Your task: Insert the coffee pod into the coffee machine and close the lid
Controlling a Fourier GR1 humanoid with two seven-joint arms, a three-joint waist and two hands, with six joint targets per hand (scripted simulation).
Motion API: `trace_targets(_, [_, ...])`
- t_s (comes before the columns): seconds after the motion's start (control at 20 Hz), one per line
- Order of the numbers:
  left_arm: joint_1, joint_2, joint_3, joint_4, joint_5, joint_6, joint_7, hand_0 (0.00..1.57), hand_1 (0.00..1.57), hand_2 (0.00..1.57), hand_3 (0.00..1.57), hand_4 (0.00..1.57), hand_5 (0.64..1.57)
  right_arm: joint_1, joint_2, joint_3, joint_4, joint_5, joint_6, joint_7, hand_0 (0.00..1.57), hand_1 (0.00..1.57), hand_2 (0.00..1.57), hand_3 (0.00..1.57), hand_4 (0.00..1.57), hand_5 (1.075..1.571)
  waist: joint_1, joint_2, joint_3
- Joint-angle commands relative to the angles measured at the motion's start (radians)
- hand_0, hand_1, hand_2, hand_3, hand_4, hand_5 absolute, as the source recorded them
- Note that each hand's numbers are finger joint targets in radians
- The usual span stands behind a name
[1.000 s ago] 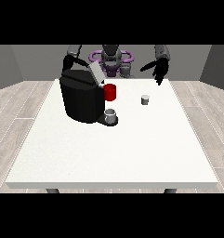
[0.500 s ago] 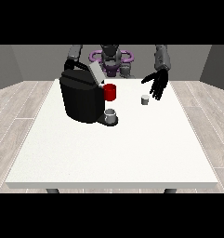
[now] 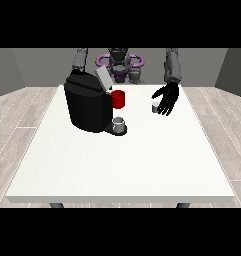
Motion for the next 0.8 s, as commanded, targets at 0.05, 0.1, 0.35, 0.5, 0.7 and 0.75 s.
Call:
trace_targets(0.05, [-0.027,-0.014,-0.040,0.050,-0.097,0.058,-0.036,0.84,0.84,0.92,0.76,0.30,1.571,-0.075,-0.027,-0.047,0.038,-0.016,0.009,0.072,0.00,0.00,0.00,0.00,0.00,1.571,0.029,-0.029,0.0001])
trace_targets(0.1, [-0.042,-0.032,-0.056,0.045,-0.129,0.102,-0.034,0.89,0.89,0.96,0.82,0.38,1.571,-0.063,-0.015,-0.029,0.065,-0.006,0.010,0.034,0.00,0.00,0.00,0.00,0.00,1.571,0.022,-0.010,0.0002])
trace_targets(0.35, [-0.075,-0.035,-0.101,0.092,-0.216,0.092,-0.010,0.92,0.92,1.02,0.84,0.41,1.571,-0.065,-0.020,-0.042,0.116,-0.027,0.026,-0.030,0.00,0.00,0.00,0.00,0.00,1.571,0.018,-0.024,0.0007])
trace_targets(0.5, [-0.105,0.020,-0.083,0.186,-0.240,0.084,-0.058,0.83,0.83,1.00,0.86,0.34,1.571,-0.020,0.016,0.059,0.074,-0.014,-0.028,-0.037,0.00,0.00,0.00,0.00,0.00,1.571,-0.021,0.021,0.0002])
trace_targets(0.7, [-0.063,-0.012,-0.142,0.210,-0.322,0.089,0.006,0.76,0.76,0.93,0.77,0.35,1.571,-0.010,0.011,0.011,0.101,-0.035,0.028,-0.038,0.00,0.00,0.00,0.00,0.00,1.571,-0.017,-0.035,0.0004])
trace_targets(0.75, [-0.072,0.002,-0.136,0.221,-0.319,0.069,-0.024,0.75,0.75,0.94,0.81,0.37,1.571,-0.033,-0.047,-0.040,0.102,-0.062,0.061,-0.016,0.00,0.00,0.00,0.00,0.00,1.571,-0.020,-0.033,0.0003])
